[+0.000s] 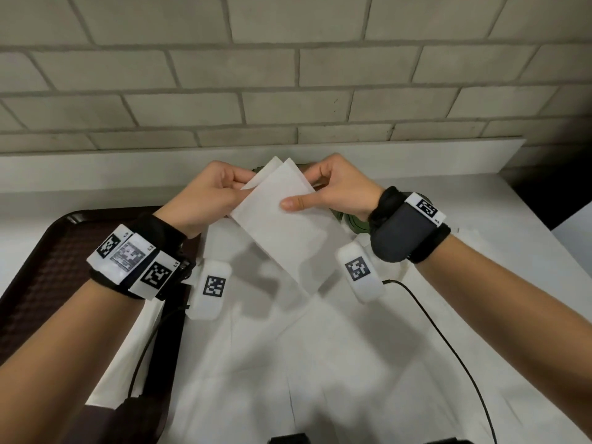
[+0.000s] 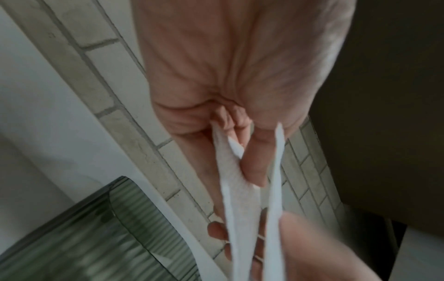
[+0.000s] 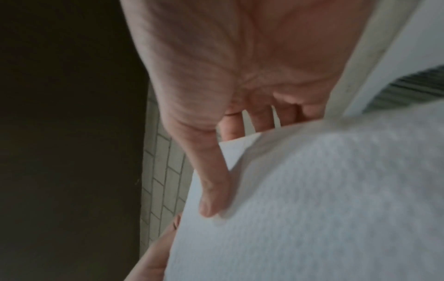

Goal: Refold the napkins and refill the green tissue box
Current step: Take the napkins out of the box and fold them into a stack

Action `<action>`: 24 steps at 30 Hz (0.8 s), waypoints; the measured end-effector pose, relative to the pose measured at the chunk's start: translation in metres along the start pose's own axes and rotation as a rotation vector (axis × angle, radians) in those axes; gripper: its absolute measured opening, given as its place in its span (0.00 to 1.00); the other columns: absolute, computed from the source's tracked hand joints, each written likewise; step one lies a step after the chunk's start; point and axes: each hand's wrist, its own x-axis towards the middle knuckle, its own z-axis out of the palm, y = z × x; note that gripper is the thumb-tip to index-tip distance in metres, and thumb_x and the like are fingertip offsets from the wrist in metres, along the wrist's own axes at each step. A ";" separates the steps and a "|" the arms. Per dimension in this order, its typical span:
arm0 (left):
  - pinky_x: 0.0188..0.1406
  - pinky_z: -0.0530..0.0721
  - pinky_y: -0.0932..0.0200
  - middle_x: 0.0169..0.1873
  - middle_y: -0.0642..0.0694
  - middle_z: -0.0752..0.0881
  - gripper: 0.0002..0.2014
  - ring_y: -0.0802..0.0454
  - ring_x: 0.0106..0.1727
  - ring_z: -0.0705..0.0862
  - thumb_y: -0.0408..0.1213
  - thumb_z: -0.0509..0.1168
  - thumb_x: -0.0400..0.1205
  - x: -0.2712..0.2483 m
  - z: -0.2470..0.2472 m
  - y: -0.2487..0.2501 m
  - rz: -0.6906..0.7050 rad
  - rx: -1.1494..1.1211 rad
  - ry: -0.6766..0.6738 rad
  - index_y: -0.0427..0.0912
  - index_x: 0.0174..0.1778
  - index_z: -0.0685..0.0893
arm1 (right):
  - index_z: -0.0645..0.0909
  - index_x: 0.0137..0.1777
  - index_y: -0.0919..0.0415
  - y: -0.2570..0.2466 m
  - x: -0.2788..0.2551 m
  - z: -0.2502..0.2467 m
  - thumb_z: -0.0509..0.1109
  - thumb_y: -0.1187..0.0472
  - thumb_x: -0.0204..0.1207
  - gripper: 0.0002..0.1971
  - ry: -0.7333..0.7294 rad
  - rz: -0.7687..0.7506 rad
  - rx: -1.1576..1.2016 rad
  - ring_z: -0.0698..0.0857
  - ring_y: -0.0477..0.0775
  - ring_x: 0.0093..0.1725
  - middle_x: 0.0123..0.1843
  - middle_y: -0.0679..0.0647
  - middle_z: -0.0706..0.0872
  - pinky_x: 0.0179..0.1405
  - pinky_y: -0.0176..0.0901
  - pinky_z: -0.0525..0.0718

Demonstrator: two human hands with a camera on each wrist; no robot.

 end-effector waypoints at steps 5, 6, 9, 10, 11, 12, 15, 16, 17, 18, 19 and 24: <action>0.19 0.72 0.73 0.22 0.52 0.82 0.13 0.64 0.19 0.75 0.27 0.57 0.87 0.001 0.003 0.002 -0.041 -0.018 0.020 0.25 0.53 0.85 | 0.91 0.48 0.69 0.006 -0.001 0.008 0.84 0.64 0.64 0.14 0.100 0.053 0.146 0.90 0.56 0.43 0.47 0.64 0.92 0.50 0.54 0.88; 0.19 0.73 0.72 0.22 0.51 0.81 0.12 0.63 0.19 0.76 0.26 0.57 0.86 0.000 0.004 0.003 -0.049 -0.015 0.013 0.24 0.53 0.85 | 0.91 0.49 0.68 0.005 -0.001 0.009 0.84 0.64 0.64 0.14 0.106 0.058 0.162 0.90 0.56 0.43 0.47 0.63 0.92 0.50 0.53 0.88; 0.22 0.73 0.70 0.23 0.47 0.79 0.15 0.57 0.21 0.74 0.30 0.58 0.87 -0.002 0.001 0.005 -0.077 -0.050 0.007 0.19 0.50 0.83 | 0.91 0.48 0.67 0.005 0.000 0.009 0.85 0.62 0.63 0.15 0.120 0.065 0.140 0.90 0.55 0.42 0.46 0.62 0.93 0.49 0.52 0.88; 0.26 0.72 0.67 0.27 0.43 0.79 0.17 0.51 0.27 0.75 0.33 0.61 0.86 -0.002 0.001 0.006 -0.077 -0.065 0.007 0.17 0.49 0.81 | 0.91 0.47 0.68 0.004 0.000 0.009 0.85 0.62 0.62 0.15 0.122 0.063 0.130 0.90 0.56 0.42 0.45 0.62 0.93 0.49 0.52 0.88; 0.31 0.71 0.63 0.34 0.39 0.79 0.21 0.46 0.34 0.74 0.37 0.63 0.83 -0.003 0.000 0.006 -0.076 -0.083 0.008 0.15 0.50 0.80 | 0.91 0.47 0.68 0.004 -0.001 0.009 0.86 0.61 0.62 0.15 0.124 0.061 0.122 0.90 0.56 0.42 0.45 0.62 0.93 0.48 0.53 0.88; 0.35 0.71 0.58 0.39 0.36 0.79 0.25 0.43 0.39 0.74 0.41 0.64 0.81 -0.003 0.000 0.007 -0.078 -0.099 0.009 0.14 0.52 0.79 | 0.91 0.46 0.68 0.004 -0.001 0.009 0.86 0.61 0.62 0.15 0.127 0.057 0.118 0.90 0.56 0.42 0.45 0.62 0.93 0.48 0.53 0.88; 0.30 0.75 0.63 0.28 0.38 0.83 0.22 0.49 0.29 0.81 0.48 0.65 0.82 -0.002 0.003 0.013 -0.081 -0.097 0.048 0.31 0.32 0.88 | 0.91 0.45 0.67 0.003 -0.002 0.008 0.86 0.60 0.61 0.15 0.127 0.055 0.092 0.91 0.60 0.43 0.44 0.61 0.93 0.50 0.57 0.89; 0.27 0.75 0.65 0.23 0.41 0.83 0.25 0.52 0.24 0.80 0.49 0.65 0.83 -0.003 0.004 0.014 -0.068 -0.076 0.045 0.36 0.25 0.86 | 0.91 0.44 0.67 0.002 -0.002 0.008 0.87 0.59 0.60 0.16 0.125 0.057 0.082 0.91 0.62 0.45 0.44 0.61 0.93 0.51 0.60 0.89; 0.29 0.77 0.65 0.23 0.37 0.84 0.26 0.51 0.25 0.81 0.50 0.65 0.82 -0.003 0.005 0.015 -0.048 -0.040 0.022 0.33 0.26 0.86 | 0.91 0.44 0.65 0.001 -0.002 0.009 0.87 0.56 0.58 0.17 0.123 0.058 0.075 0.91 0.64 0.46 0.44 0.61 0.93 0.52 0.62 0.89; 0.34 0.79 0.63 0.30 0.31 0.87 0.25 0.48 0.31 0.84 0.50 0.66 0.81 -0.003 0.005 0.015 -0.022 0.000 -0.010 0.28 0.33 0.88 | 0.92 0.43 0.64 0.001 -0.002 0.010 0.88 0.52 0.55 0.20 0.127 0.055 0.066 0.91 0.65 0.47 0.43 0.61 0.93 0.53 0.64 0.88; 0.39 0.81 0.60 0.38 0.29 0.90 0.21 0.46 0.37 0.86 0.46 0.69 0.80 -0.003 0.004 0.014 -0.006 0.043 -0.030 0.26 0.41 0.89 | 0.92 0.43 0.62 0.002 -0.001 0.010 0.87 0.48 0.52 0.23 0.135 0.051 0.055 0.91 0.67 0.48 0.43 0.61 0.93 0.54 0.65 0.88; 0.41 0.80 0.63 0.45 0.32 0.91 0.10 0.47 0.42 0.86 0.32 0.70 0.80 0.000 0.004 0.009 0.045 0.155 -0.018 0.28 0.50 0.90 | 0.91 0.42 0.63 0.005 0.000 0.013 0.87 0.44 0.48 0.27 0.167 0.051 0.069 0.89 0.70 0.49 0.44 0.65 0.92 0.53 0.67 0.87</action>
